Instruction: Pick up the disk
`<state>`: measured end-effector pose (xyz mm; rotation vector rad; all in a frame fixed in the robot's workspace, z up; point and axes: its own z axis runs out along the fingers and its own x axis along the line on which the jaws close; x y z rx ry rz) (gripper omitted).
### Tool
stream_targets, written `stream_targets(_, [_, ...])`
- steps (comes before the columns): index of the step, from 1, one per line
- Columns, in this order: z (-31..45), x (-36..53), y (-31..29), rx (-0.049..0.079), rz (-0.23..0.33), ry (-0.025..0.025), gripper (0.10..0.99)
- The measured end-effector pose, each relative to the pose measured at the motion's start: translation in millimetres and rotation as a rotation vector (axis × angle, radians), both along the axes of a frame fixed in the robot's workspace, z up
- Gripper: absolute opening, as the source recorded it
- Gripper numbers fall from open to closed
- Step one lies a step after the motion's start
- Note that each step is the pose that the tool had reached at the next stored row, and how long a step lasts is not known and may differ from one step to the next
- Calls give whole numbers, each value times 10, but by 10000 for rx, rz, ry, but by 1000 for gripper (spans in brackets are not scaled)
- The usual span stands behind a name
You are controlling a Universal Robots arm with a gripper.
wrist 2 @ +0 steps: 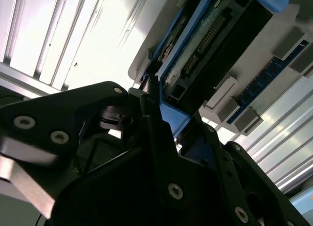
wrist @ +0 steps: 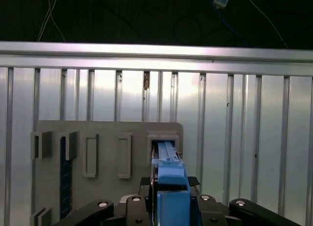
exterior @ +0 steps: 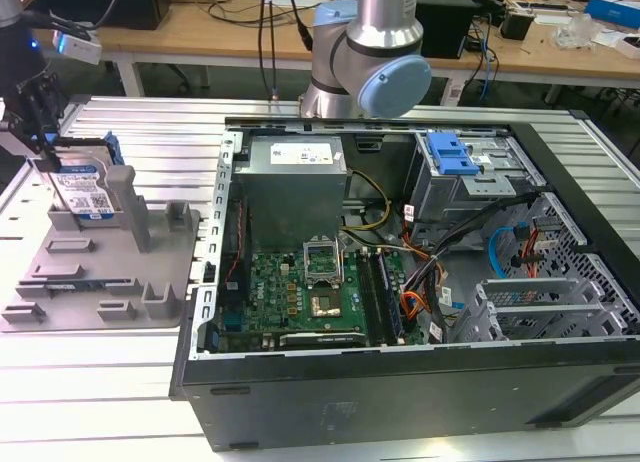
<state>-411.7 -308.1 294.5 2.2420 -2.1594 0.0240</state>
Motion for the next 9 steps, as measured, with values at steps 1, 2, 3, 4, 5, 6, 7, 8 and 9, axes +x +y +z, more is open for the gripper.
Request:
stream_targets(1, [13, -1, -4, 38, -1, 4, 373])
stream_targets(2, [24, -1, -6, 64, -1, 3, 373])
stream_targets(3, [33, -1, -9, 80, -1, 4, 373])
stream_targets(4, [43, -1, -11, 102, -1, 4, 373])
stream_targets(5, [60, -1, -15, 137, -2, 5, 373])
stream_targets(6, [96, -1, -22, 179, -1, 5, 373])
stream_targets(7, [122, -1, -26, 189, -1, 5, 373])
stream_targets(8, [148, -1, -30, 194, -1, 5, 373])
stream_targets(9, [170, -1, -34, 199, 0, 5, 373])
